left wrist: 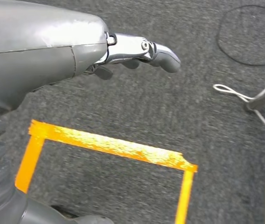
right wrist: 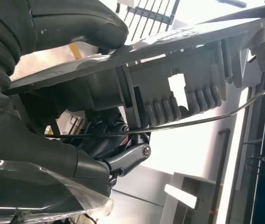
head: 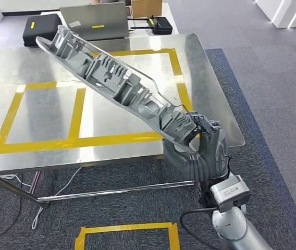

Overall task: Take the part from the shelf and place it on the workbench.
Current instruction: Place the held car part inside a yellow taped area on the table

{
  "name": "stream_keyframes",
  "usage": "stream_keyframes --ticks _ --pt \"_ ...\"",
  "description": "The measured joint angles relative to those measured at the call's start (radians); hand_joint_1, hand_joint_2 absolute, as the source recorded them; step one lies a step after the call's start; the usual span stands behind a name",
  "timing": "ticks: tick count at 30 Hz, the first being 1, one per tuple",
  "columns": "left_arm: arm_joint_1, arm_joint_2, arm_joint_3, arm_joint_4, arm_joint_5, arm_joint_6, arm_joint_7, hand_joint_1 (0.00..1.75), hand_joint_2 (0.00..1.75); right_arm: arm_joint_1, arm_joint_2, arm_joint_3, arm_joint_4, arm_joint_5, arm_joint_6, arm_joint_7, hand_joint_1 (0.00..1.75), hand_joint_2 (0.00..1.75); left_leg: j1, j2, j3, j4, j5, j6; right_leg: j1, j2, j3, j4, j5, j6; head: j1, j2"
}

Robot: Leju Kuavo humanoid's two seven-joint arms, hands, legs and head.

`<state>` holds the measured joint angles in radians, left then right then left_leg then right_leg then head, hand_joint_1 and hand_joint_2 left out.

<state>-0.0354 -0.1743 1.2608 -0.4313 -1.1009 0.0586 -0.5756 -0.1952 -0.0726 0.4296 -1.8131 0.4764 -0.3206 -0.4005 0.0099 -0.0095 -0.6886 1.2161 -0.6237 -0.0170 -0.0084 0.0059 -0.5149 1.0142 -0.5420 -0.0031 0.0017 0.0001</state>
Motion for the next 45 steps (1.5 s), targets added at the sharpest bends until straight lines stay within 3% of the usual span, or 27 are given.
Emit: stream_keyframes --ticks 2,3,4,7,9,11,13,14,16,18,20,23,24,26,28,29,30,31,33,34,35,37,41,45 --pt "0.003 0.003 0.0 0.002 0.0 0.001 0.0 0.0 1.75 -0.004 0.003 -0.001 0.005 0.0 0.002 0.001 1.75 1.75 -0.002 0.002 -0.001 -0.104 0.128 0.009 0.001 0.002 0.024 0.0 -0.028 0.009 -0.001 0.0" --pt "0.005 0.004 0.0 0.003 -0.001 0.001 0.0 0.0 1.75 -0.007 0.004 -0.001 0.008 0.0 0.003 0.002 1.75 1.75 -0.005 0.003 -0.001 -0.135 0.174 0.015 0.001 0.004 0.029 -0.002 -0.039 0.015 0.001 0.0" --pt "0.006 0.005 0.0 0.004 -0.001 0.001 0.001 0.0 1.75 -0.011 0.005 -0.002 0.011 0.001 0.005 0.004 1.75 1.75 -0.008 0.003 -0.002 -0.151 0.195 0.022 0.002 0.006 0.034 -0.003 -0.045 0.022 0.002 0.0" --pt "0.002 0.006 -0.002 0.006 -0.004 0.003 0.0 0.0 1.75 -0.025 0.008 -0.006 0.016 0.005 0.01 0.014 1.75 1.75 -0.007 0.002 0.025 -0.17 0.183 0.043 0.002 0.005 0.033 0.015 -0.036 0.038 0.004 0.0" --pt "-0.001 0.006 -0.003 0.006 -0.008 0.004 0.0 0.0 1.75 -0.037 0.008 -0.007 0.023 0.009 0.014 0.019 1.75 1.75 -0.003 0.0 0.054 -0.187 0.173 0.054 0.001 0.002 -0.028 0.11 -0.032 0.045 0.006 0.0" --pt "-0.003 0.007 -0.005 0.006 -0.01 0.005 0.0 0.0 1.75 -0.049 0.008 -0.007 0.037 0.016 0.015 0.026 1.75 1.75 -0.003 -0.001 0.081 -0.194 0.154 0.061 0.001 0.001 -0.112 0.227 -0.075 0.05 0.008 0.0" --pt "-0.003 0.007 -0.006 0.007 -0.011 0.005 0.0 0.0 1.75 -0.058 0.008 -0.008 0.054 0.021 0.017 0.036 1.75 1.75 -0.003 -0.003 0.111 -0.195 0.129 0.062 0.001 0.001 -0.168 0.263 -0.124 0.051 0.009 0.0" --pt "-0.003 0.007 -0.007 0.007 -0.011 0.005 0.001 0.0 1.75 -0.062 0.008 -0.008 0.061 0.022 0.019 0.04 1.75 1.75 -0.004 -0.005 0.125 -0.195 0.118 0.062 0.001 0.001 -0.18 0.253 -0.129 0.05 0.009 0.0" --pt "-0.003 0.007 -0.008 0.008 -0.012 0.005 0.001 0.0 1.75 -0.067 0.008 -0.008 0.07 0.023 0.023 0.046 1.75 1.75 -0.005 -0.007 0.145 -0.195 0.104 0.061 0.002 0.001 -0.184 0.212 -0.107 0.045 0.009 0.0" --pt "-0.005 0.006 -0.009 0.01 -0.013 0.006 0.002 0.0 1.75 -0.072 0.008 -0.008 0.084 0.025 0.027 0.048 1.75 1.75 -0.006 -0.009 0.167 -0.197 0.082 0.057 0.01 -0.002 -0.176 0.109 0.01 0.03 0.008 0.0" --pt "-0.009 0.005 -0.012 0.014 -0.014 0.007 0.005 0.0 1.75 -0.079 0.008 -0.007 0.099 0.03 0.031 0.053 1.75 1.75 -0.005 -0.01 0.188 -0.202 0.061 0.046 0.02 -0.004 -0.162 0.019 0.109 0.012 0.008 0.0" --pt "-0.018 0.006 -0.016 0.016 -0.017 0.007 0.007 0.0 1.75 -0.09 0.01 -0.007 0.107 0.038 0.032 0.06 1.75 1.75 -0.006 -0.008 0.207 -0.205 0.058 0.029 0.018 -0.004 -0.127 -0.006 0.098 0.0 0.01 0.0" --pt "-0.022 0.007 -0.018 0.017 -0.018 0.007 0.007 0.0 1.75 -0.094 0.011 -0.008 0.111 0.041 0.032 0.063 1.75 1.75 -0.006 -0.006 0.198 -0.18 0.058 0.023 0.014 -0.006 -0.108 -0.016 0.094 -0.003 0.008 0.0" --pt "-0.025 0.008 -0.02 0.018 -0.02 0.007 0.008 0.0 1.75 -0.096 0.013 -0.007 0.123 0.048 0.033 0.068 1.75 1.75 -0.004 -0.004 0.147 -0.077 0.038 0.012 0.008 -0.007 -0.072 -0.028 0.081 -0.006 0.004 0.0" --pt "-0.022 0.012 -0.021 0.02 -0.02 0.007 0.008 0.0 1.75 -0.095 0.013 -0.006 0.144 0.056 0.034 0.07 1.75 1.75 0.0 -0.003 0.079 0.019 -0.015 0.003 0.005 -0.006 -0.041 -0.029 0.059 -0.006 0.003 0.0" --pt "-0.02 0.013 -0.022 0.021 -0.021 0.007 0.007 0.0 1.75 -0.095 0.013 -0.006 0.156 0.06 0.033 0.07 1.75 1.75 0.002 -0.003 0.053 0.035 -0.032 0.0 0.004 -0.005 -0.026 -0.029 0.048 -0.006 0.003 0.0" --pt "-0.019 0.014 -0.024 0.022 -0.022 0.008 0.006 0.0 1.75 -0.096 0.013 -0.006 0.168 0.065 0.033 0.07 1.75 1.75 0.005 -0.002 0.038 0.021 -0.028 -0.002 0.003 -0.003 -0.011 -0.029 0.035 -0.005 0.003 0.0" --pt "-0.019 0.016 -0.026 0.023 -0.025 0.009 0.004 0.0 1.75 -0.098 0.013 -0.005 0.18 0.071 0.033 0.071 1.75 1.75 0.006 -0.002 0.033 -0.02 0.006 -0.003 0.002 -0.001 0.004 -0.029 0.023 -0.003 0.003 0.0" --pt "-0.018 0.018 -0.031 0.026 -0.03 0.01 0.002 0.0 1.75 -0.104 0.014 -0.004 0.203 0.083 0.033 0.074 1.75 1.75 0.006 -0.001 0.032 -0.124 0.122 -0.001 0.001 0.001 0.028 -0.027 0.0 0.007 0.004 0.0" --pt "-0.018 0.019 -0.034 0.029 -0.032 0.01 0.001 0.0 1.75 -0.109 0.014 -0.003 0.216 0.089 0.033 0.079 1.75 1.75 0.004 0.0 0.032 -0.156 0.166 0.003 0.001 0.003 0.034 -0.025 -0.01 0.015 0.003 0.0" --pt "-0.018 0.02 -0.037 0.031 -0.033 0.01 0.001 0.0 1.75 -0.115 0.014 -0.002 0.227 0.095 0.034 0.085 1.75 1.75 0.001 0.001 0.03 -0.17 0.189 0.009 0.001 0.004 0.036 -0.022 -0.018 0.023 0.003 0.0" --pt "-0.019 0.021 -0.045 0.034 -0.035 0.011 0.0 0.0 1.75 -0.128 0.014 -0.001 0.248 0.11 0.034 0.102 1.75 1.75 -0.004 0.001 0.031 -0.168 0.192 0.019 0.0 0.005 0.038 -0.022 -0.029 0.032 0.002 0.0" --pt "-0.026 0.022 -0.061 0.038 -0.04 0.011 -0.001 0.0 1.75 -0.164 0.014 0.006 0.294 0.135 0.035 0.13 1.75 1.75 -0.002 -0.004 0.027 -0.175 0.195 0.018 0.0 0.005 0.041 -0.04 -0.029 0.021 0.003 0.0" --pt "-0.027 0.022 -0.077 0.044 -0.049 0.011 -0.001 0.0 1.75 -0.196 0.014 0.01 0.36 0.165 0.033 0.156 1.75 1.75 -0.002 -0.009 0.018 -0.175 0.194 0.02 -0.001 0.004 0.038 -0.042 -0.023 0.026 0.003 0.0"
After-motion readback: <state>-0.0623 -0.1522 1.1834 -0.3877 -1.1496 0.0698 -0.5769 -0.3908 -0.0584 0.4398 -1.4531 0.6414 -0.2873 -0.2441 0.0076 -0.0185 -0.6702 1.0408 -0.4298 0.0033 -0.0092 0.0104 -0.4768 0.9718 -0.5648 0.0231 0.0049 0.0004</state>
